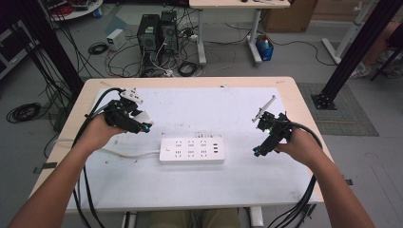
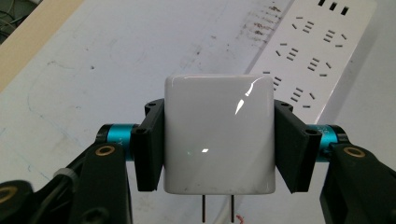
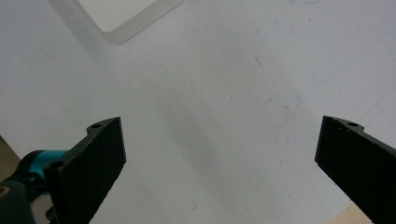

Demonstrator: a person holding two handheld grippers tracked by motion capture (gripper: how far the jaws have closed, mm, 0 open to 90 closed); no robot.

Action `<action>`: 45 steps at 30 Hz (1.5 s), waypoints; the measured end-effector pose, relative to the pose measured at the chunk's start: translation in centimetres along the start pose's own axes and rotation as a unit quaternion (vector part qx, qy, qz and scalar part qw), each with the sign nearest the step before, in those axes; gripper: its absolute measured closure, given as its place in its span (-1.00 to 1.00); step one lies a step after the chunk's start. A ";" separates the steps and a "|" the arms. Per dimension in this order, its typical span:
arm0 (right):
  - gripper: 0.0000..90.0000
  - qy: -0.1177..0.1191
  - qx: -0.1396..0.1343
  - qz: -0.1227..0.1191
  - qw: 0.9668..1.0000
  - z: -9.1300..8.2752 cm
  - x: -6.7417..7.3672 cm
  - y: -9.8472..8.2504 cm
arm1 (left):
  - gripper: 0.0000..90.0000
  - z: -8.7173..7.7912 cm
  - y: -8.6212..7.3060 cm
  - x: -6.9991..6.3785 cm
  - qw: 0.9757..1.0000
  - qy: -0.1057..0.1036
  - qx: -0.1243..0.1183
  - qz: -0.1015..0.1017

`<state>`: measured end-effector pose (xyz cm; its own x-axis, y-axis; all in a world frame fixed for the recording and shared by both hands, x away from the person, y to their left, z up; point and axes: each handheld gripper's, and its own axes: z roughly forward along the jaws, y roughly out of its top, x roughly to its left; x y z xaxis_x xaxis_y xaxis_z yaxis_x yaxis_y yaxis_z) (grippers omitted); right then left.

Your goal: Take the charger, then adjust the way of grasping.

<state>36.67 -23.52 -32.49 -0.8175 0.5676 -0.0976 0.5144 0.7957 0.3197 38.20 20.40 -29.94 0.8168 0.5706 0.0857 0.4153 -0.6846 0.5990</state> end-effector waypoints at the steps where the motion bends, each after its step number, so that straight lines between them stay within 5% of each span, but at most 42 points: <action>1: -0.97 0.000 0.000 0.002 1.000 0.1 0.0 0.1 | -0.06 -0.1 -0.1 0.0 1.000 0.001 -0.002 0.001; 17: -0.97 -0.009 -0.024 0.023 0.999 -0.1 0.6 0.6 | -0.06 -0.2 0.4 -0.8 1.000 -0.005 -0.007 0.018; 31: -0.97 -0.001 -0.071 0.052 0.996 -0.3 1.6 1.6 | -0.06 0.6 2.1 -3.5 0.996 -0.037 -0.030 0.079; 37: -0.97 0.037 -0.126 0.063 0.989 -0.9 2.8 3.5 | -0.06 0.7 3.3 -5.5 0.990 -0.054 -0.041 0.125; 45: -0.97 0.103 -0.171 0.080 0.977 -1.1 4.0 5.7 | -0.06 1.1 4.3 -7.0 0.985 -0.061 -0.054 0.151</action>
<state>36.07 -16.94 -30.03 -0.7860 0.5973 0.1594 0.5524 0.5629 0.6148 34.71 12.94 -28.81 0.9413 0.2853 0.1804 0.1068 -0.7588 0.6425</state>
